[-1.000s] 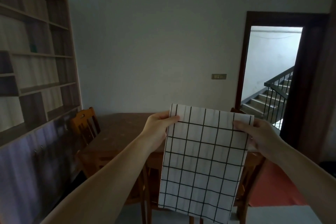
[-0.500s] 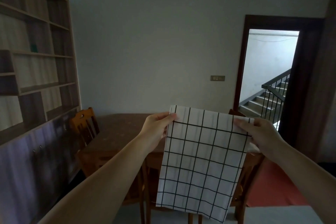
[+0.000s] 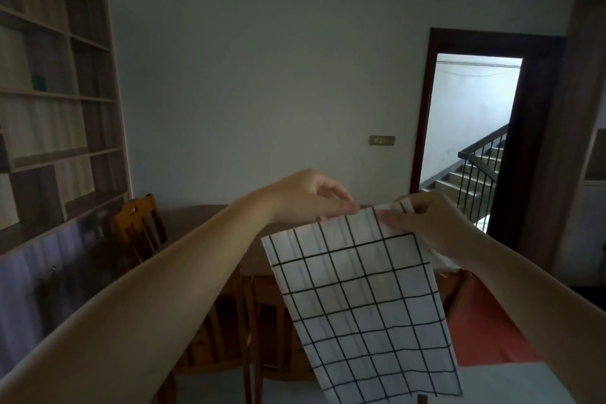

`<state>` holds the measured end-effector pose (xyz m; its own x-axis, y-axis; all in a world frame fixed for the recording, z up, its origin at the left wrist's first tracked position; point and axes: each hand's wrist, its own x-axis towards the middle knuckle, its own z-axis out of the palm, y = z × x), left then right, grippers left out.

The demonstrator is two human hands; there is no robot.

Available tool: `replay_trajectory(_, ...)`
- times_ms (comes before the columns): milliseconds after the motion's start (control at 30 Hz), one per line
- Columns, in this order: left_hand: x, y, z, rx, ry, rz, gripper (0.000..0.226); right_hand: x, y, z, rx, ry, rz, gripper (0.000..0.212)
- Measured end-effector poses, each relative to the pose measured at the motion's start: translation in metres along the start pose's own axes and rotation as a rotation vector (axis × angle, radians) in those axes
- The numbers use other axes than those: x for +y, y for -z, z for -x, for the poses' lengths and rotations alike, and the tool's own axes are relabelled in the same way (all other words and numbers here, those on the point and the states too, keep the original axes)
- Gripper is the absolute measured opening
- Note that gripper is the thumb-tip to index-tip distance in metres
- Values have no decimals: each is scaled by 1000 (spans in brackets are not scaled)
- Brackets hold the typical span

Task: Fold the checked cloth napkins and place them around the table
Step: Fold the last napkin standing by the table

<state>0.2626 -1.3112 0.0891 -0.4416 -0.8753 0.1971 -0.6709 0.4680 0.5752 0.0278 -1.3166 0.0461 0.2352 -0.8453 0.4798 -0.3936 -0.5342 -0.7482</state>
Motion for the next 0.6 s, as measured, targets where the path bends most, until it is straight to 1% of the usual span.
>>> replay_trajectory(67, 11, -5, -8, -21, -16, -97, 33, -7, -4, -2, -11, -11, 38, 35)
replay_trajectory(133, 12, -8, -17, -17, -34, -129, 25, -8, -3, -5, 6, -25, 47, 39)
replay_trajectory(200, 8, -7, -23, 26, -59, -122, 21, -2, 1, -6, 1, -33, 89, 25)
replay_trajectory(233, 6, -3, -26, 65, -66, -119, 21, 1, 4, -5, -20, -40, 108, 20)
replay_trajectory(267, 3, 1, -27, 103, -66, -116, 21, 5, 6, -4, -55, -38, 117, 21)
replay_trajectory(333, -1, 9, -29, 128, -54, -125, 23, 10, 8, 2, -126, -35, 78, 32)
replay_trajectory(400, -1, 11, -29, 76, -43, -111, 28, 15, 9, 2, -146, -58, 47, 25)
replay_trajectory(467, 3, 6, -31, 33, -50, -93, 39, 18, 9, -3, -156, -64, 63, 29)
replay_trajectory(500, 6, 2, -34, 29, -68, -86, 37, 20, 8, -5, -162, -55, 67, 29)
replay_trajectory(533, 8, -1, -38, 35, -100, -83, 25, 21, 7, -8, -168, -51, 63, 29)
replay_trajectory(567, 10, -4, -42, 53, -136, -83, 21, 20, 6, -11, -177, -46, 58, 30)
replay_trajectory(600, 10, -6, -46, 76, -163, -77, 29, 20, 6, -13, -188, -39, 42, 33)
